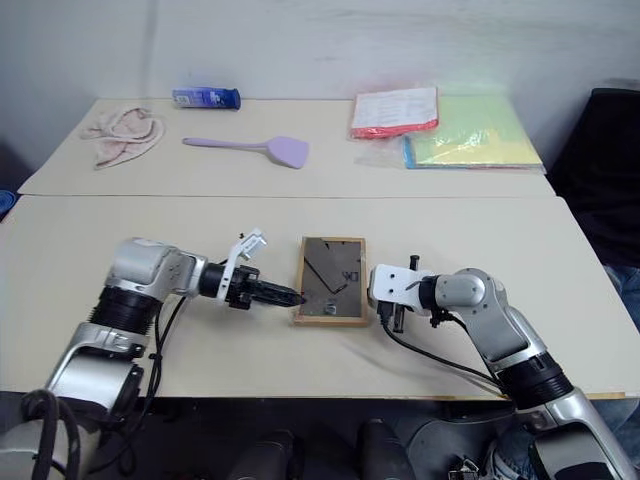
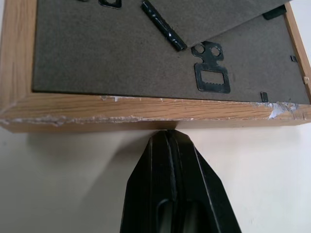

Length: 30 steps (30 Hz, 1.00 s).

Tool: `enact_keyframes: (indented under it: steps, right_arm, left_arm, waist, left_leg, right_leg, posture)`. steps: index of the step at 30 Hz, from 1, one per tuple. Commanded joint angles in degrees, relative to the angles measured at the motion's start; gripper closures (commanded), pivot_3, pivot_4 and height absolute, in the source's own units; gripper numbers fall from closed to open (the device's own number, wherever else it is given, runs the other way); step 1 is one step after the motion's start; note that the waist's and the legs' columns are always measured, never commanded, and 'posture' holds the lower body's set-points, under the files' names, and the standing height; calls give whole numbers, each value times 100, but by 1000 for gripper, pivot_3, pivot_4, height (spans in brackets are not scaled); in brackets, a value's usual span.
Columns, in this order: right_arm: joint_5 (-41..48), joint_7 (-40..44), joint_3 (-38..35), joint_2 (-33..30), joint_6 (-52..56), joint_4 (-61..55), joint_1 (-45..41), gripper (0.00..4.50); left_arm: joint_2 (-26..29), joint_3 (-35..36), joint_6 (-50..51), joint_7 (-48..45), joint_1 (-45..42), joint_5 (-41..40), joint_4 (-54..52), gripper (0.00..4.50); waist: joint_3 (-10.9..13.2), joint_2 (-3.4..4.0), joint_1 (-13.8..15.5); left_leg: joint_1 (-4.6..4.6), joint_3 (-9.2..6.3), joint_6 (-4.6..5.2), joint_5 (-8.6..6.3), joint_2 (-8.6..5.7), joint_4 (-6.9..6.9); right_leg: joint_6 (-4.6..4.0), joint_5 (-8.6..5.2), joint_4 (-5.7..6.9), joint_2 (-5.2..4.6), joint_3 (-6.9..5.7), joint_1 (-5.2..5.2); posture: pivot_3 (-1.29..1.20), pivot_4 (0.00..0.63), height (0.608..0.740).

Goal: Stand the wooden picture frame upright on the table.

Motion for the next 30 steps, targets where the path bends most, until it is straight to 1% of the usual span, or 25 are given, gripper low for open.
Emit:
enact_keyframes:
  steps: [1, 6, 9, 11, 12, 13, 17, 19, 22, 23, 25, 26, 27, 28, 30]
  right_arm:
    - [22, 72, 66, 84, 50, -172, -35, 4500]
    - [38, 45, 14, 72, 137, -278, 77, 4500]
    - [34, 8, -10, 47, 133, -333, 189, 4500]
    - [37, -2, -45, -1, 130, -393, 270, 4500]
    - [77, 9, -91, -34, 156, -452, 319, 4500]
    - [143, 25, -157, -61, 212, -532, 368, 4500]
    - [540, 90, -587, -157, 722, -983, 518, 4500]
    - [1123, 272, -1105, -343, 1418, -1408, 590, 4500]
    - [2420, 629, -1933, -624, 2871, -1986, 501, 3914]
    - [2918, 698, -2173, -688, 3447, -2117, 324, 3510]
    - [3734, 756, -2465, -755, 4346, -2259, -56, 2896]
    - [4059, 743, -2556, -749, 4692, -2288, -240, 2583]
    - [4329, 663, -2607, -685, 5021, -2266, -461, 2177]
    - [4535, 515, -2613, -551, 5296, -2197, -709, 1883]
    - [4659, 160, -2447, -230, 5585, -2003, -1125, 1117]
  left_arm:
    - [-464, -179, 82, 462, 83, -9, 221, 39]
    - [-853, 281, 121, 807, -54, -162, 388, 39]
    - [-917, 447, 12, 970, -96, -203, 418, 633]
    - [-834, 438, 21, 944, -99, -263, 385, 1256]
    - [-738, 391, 24, 849, -82, -314, 320, 1494]
    - [-650, 363, 43, 767, -68, -375, 262, 1852]
    - [-366, 255, 95, 500, -40, -625, 44, 2899]
    - [-253, 279, 91, 414, -36, -767, -107, 3210]
    - [-135, 446, 141, 348, -99, -997, -274, 3218]
    - [-77, 474, 115, 295, -114, -1072, -397, 3218]
    - [8, 468, 86, 264, -140, -1161, -604, 3218]
    - [27, 465, 83, 277, -154, -1195, -670, 3218]
    - [42, 472, 93, 268, -173, -1249, -730, 3218]
    - [53, 470, 89, 261, -186, -1291, -802, 3218]
    - [59, 461, 45, 228, -195, -1397, -945, 3218]
  waist:
    - [-6, 0, 32]
    - [-7, 0, 92]
    - [-6, 0, 88]
    - [-6, 0, 80]
    - [-6, -1, 69]
    - [-6, -1, 64]
    - [-3, -3, 16]
    - [4, -1, -16]
    - [19, 0, -34]
    - [22, 0, -53]
    - [29, 0, -81]
    - [30, 1, -84]
    - [30, 1, -82]
    - [31, 0, -76]
    - [32, -2, -78]
  left_leg:
    - [1, 0, 0, 0, -1, 0]
    - [0, 0, 0, 0, -2, 1]
    - [-5, 0, -1, 1, -1, 1]
    - [-9, 2, -2, 1, -1, 1]
    - [-9, 2, -3, 1, 0, 0]
    - [-13, 3, -5, 2, 1, -1]
    - [-22, 3, -9, 4, 6, -5]
    - [-23, 2, -10, 4, 6, -5]
    - [-27, 1, -11, 5, 7, -5]
    - [-27, -1, -11, 4, 9, -7]
    - [-27, 0, -11, 4, 13, -11]
    - [-27, -1, -12, 4, 16, -12]
    - [-27, -1, -12, 4, 18, -16]
    - [-27, -1, -13, 4, 18, -18]
    - [-27, -2, -13, 3, 18, -17]
  right_leg:
    - [0, 0, 0, -1, 0, 1]
    - [0, 0, -5, -2, -1, 2]
    - [0, 0, -5, -1, -1, -3]
    - [0, 0, -4, 1, 0, -8]
    - [0, 0, -4, 2, 0, -9]
    - [0, 0, -3, 4, 1, -14]
    - [0, 0, 0, 8, 1, -24]
    - [0, 0, -1, 7, 2, -24]
    - [0, 0, 0, 7, 3, -29]
    - [0, 0, -1, 8, 1, -30]
    - [-1, 0, -2, 10, 3, -32]
    - [-2, -1, -1, 11, 3, -33]
    - [-4, -2, -1, 11, 3, -35]
    - [-6, -3, -2, 11, 2, -35]
    - [-6, -3, -3, 10, 3, -36]
  posture:
    - [0, 150, 740]
    - [0, 150, 740]
    - [0, 150, 740]
    - [0, 150, 740]
    - [0, 150, 740]
    - [0, 150, 740]
    - [0, 150, 740]
    - [0, 150, 740]
    - [0, 150, 740]
    - [0, 150, 740]
    - [0, 150, 740]
    - [0, 150, 740]
    - [0, 150, 740]
    - [0, 150, 740]
    - [0, 150, 740]
